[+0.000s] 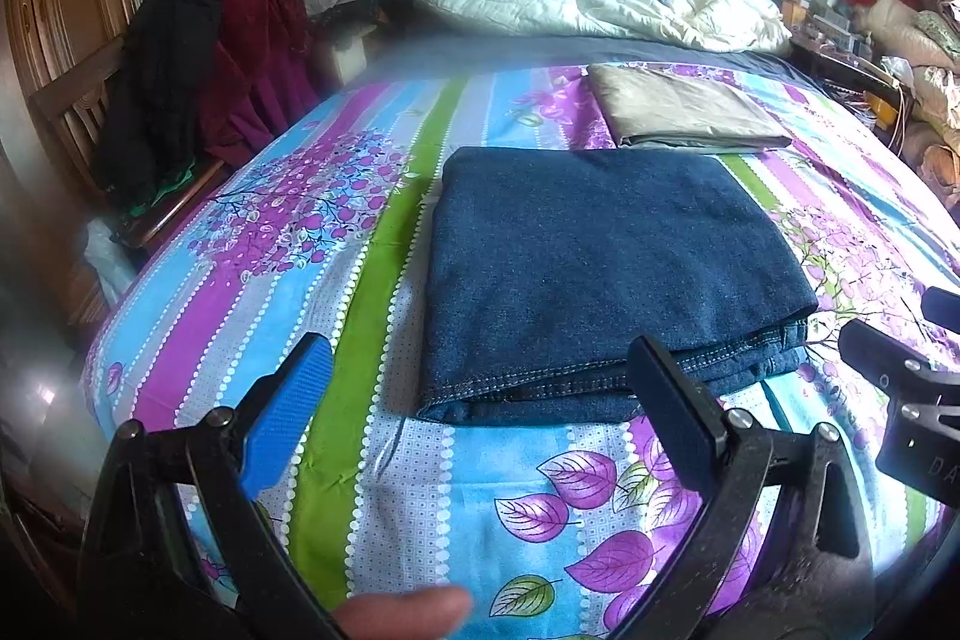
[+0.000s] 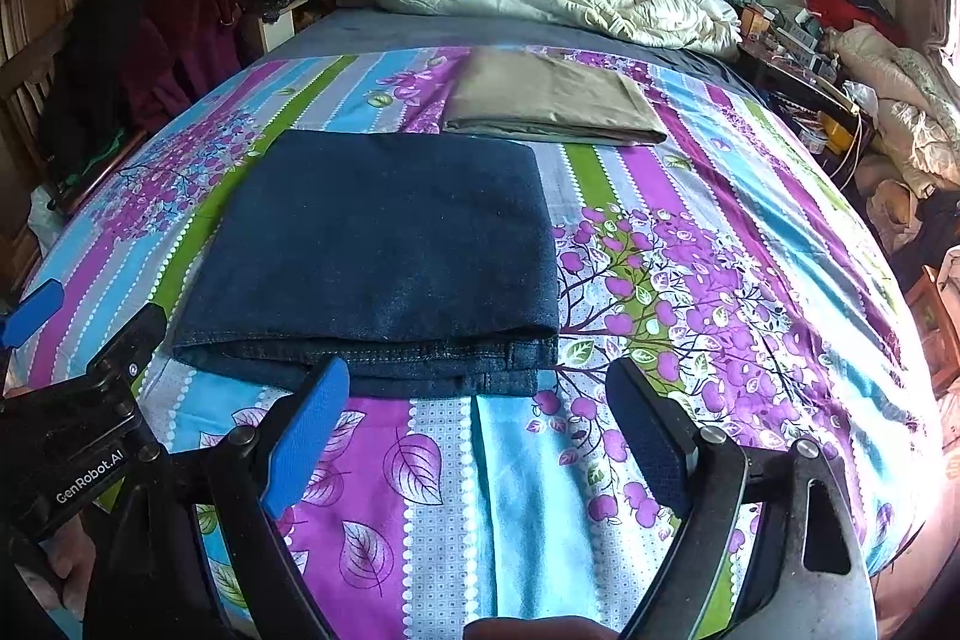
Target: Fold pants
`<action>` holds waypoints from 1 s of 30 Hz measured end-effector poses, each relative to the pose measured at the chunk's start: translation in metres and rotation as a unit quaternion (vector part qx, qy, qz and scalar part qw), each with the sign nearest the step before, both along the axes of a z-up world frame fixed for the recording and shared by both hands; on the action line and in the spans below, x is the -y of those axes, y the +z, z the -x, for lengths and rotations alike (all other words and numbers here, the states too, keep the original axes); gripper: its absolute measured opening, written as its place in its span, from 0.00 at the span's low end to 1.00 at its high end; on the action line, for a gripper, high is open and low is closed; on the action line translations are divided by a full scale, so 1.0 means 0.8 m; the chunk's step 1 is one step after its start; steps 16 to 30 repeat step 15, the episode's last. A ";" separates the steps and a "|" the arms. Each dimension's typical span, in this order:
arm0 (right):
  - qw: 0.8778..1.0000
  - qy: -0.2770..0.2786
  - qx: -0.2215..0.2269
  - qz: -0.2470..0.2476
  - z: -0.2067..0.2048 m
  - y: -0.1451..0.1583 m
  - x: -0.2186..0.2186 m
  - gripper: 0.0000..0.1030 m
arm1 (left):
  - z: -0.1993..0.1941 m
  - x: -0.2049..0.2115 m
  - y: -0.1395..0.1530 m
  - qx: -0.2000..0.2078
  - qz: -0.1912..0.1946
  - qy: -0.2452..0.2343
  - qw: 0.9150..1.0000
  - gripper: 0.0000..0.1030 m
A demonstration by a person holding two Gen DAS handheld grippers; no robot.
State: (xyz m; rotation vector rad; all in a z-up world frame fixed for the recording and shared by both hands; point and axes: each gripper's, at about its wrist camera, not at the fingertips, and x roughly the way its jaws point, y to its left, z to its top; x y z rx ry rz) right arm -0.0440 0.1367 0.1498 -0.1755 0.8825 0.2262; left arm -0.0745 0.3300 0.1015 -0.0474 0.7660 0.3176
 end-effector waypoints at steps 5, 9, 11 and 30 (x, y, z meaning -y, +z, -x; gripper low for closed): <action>1.000 0.008 0.002 0.005 0.000 0.000 -0.005 0.87 | -0.001 0.002 0.000 -0.003 0.004 -0.008 1.000 0.96; 1.000 0.009 0.019 0.005 0.002 0.004 -0.007 0.86 | -0.002 -0.002 -0.002 -0.006 0.016 -0.001 1.000 0.96; 1.000 0.011 0.026 0.005 0.004 0.006 -0.007 0.86 | 0.001 -0.006 -0.001 0.004 0.024 0.004 1.000 0.96; 0.999 0.013 0.033 0.009 0.005 0.007 -0.009 0.86 | 0.005 -0.010 0.000 0.017 0.022 0.007 1.000 0.96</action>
